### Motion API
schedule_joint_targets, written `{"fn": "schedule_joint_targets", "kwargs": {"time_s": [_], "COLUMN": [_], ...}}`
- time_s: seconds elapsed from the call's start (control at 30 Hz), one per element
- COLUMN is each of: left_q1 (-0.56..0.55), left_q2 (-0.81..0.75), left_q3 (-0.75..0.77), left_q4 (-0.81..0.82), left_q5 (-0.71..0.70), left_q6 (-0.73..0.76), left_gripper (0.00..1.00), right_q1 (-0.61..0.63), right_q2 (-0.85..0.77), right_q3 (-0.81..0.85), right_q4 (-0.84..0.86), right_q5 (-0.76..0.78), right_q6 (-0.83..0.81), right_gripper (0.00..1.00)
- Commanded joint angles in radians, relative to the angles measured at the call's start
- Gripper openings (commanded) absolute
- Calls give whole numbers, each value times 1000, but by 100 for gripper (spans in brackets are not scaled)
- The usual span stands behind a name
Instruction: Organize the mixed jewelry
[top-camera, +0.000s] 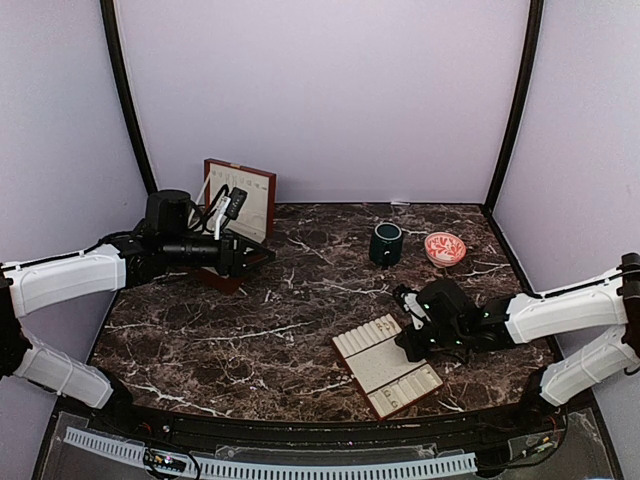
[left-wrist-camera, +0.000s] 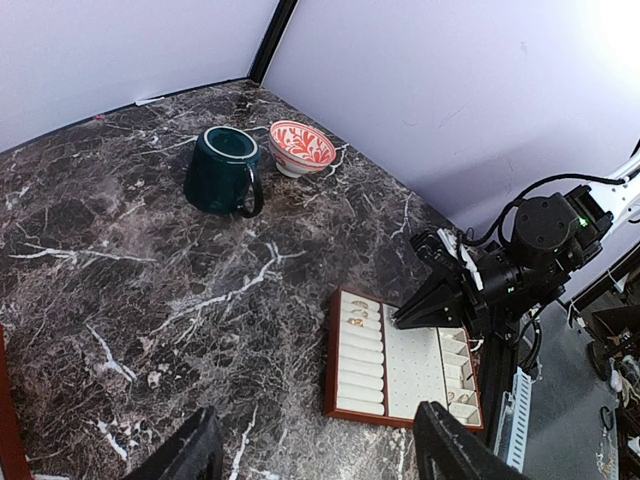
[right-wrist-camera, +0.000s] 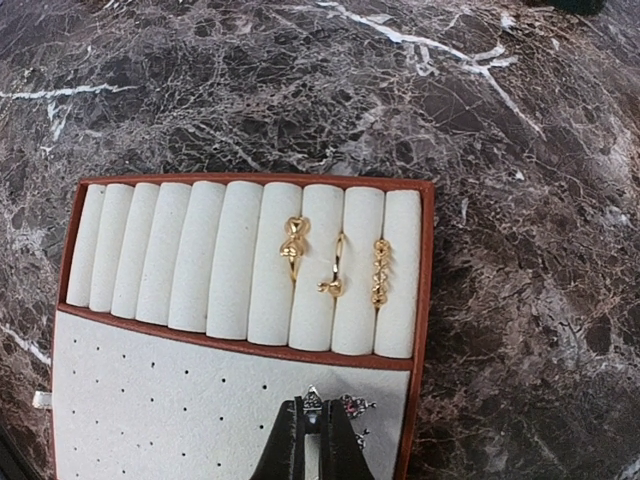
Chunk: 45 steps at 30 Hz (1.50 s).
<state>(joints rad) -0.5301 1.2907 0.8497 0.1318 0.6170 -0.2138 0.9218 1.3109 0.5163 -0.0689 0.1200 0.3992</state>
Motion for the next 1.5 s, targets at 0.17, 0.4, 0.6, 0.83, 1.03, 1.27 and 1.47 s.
{"fn": "schedule_joint_targets", "kwargs": {"time_s": [0.17,0.4,0.6,0.83,1.03,1.27,1.47], "left_q1": [6,7,6,6,6,6,48], "left_q2": [-33,-31,-34,-37,-40,-55,-73], "left_q3": [-5,-4,-5,-6,-7,-4,6], "left_q4": [9,9,9,11,10,-46,-192], "left_q5": [16,17,17,15,14,-64,-164], "left_q6": [-2,-2,-2,-4,-4,13,17], "left_gripper": [68,68,68,68,68,68,71], "right_q1": [-8,-8,-8,-11,-12,23,133], "right_q2": [27,-1,-39,-68,-20,33,150], "right_q3": [-7,22,64,95,107,179,333], "right_q4": [4,-45,-106,-116,-107,-61,-46], "right_q5": [-9,4,18,15,24,-24,0], "right_q6": [0,-2,-21,-20,-11,23,36], "right_gripper": [0,7,30,33,16,17,24]}}
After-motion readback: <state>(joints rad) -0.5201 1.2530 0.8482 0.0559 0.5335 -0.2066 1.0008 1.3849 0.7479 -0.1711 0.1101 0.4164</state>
